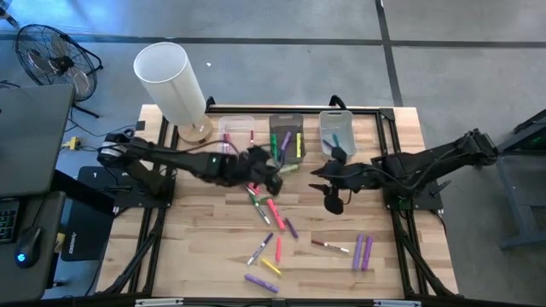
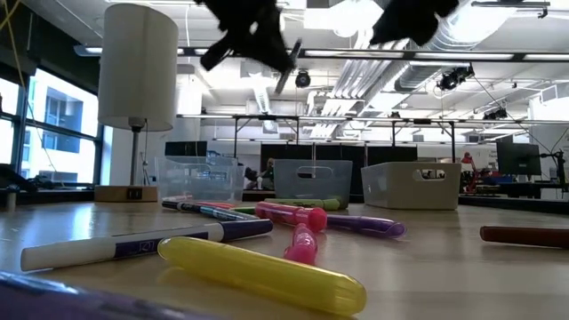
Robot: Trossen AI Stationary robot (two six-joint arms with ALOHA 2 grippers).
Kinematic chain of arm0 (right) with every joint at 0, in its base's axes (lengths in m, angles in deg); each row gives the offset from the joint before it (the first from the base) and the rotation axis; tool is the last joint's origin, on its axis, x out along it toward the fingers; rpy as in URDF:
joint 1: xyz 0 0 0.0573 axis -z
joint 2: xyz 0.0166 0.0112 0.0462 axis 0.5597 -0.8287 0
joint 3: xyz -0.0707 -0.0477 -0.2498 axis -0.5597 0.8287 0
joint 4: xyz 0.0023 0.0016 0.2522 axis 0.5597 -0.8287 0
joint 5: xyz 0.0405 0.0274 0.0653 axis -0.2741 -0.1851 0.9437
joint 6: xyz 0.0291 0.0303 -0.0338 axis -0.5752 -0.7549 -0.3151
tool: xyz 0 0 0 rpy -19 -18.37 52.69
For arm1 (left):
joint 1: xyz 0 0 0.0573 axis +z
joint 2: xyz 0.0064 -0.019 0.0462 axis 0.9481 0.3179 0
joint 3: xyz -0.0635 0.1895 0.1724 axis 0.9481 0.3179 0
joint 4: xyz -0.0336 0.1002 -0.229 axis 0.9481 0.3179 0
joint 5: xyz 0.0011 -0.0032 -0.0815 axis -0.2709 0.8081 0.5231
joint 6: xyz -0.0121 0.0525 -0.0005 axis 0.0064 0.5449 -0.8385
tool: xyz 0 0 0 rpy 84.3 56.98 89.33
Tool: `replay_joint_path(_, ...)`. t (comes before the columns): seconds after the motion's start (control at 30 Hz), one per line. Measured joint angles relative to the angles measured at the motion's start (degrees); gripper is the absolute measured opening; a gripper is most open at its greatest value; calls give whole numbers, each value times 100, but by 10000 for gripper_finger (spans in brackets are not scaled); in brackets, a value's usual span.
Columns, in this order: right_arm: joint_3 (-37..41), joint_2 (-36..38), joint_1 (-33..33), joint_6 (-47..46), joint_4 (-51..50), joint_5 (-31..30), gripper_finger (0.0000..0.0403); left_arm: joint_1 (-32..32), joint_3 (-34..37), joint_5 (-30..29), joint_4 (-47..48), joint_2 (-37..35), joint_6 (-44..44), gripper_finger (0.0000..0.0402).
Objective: Pick & Place Markers
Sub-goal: Put the blue dry erase marker into the transparent bin, then put the purple highlighter into the black bin
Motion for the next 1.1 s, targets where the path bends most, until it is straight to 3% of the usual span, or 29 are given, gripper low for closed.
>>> replay_joint_path(0.33, 0, 0, 310, -467, -709, -257, 159, 1815, 31, 790, 1775, -66, -151, 25)
replay_joint_path(0.63, 0, 0, 838, -515, -715, -538, 150, 3277, 17, 1013, 2527, -72, 47, 37)
replay_joint_path(0.83, 2, -2, 1211, -641, -714, -533, 149, 3734, 17, 1526, 2542, -72, 223, 85)
replay_joint_path(1.1, 2, -2, 1395, -812, -714, -477, 146, 3645, 17, 1550, 2368, -72, 987, 116)
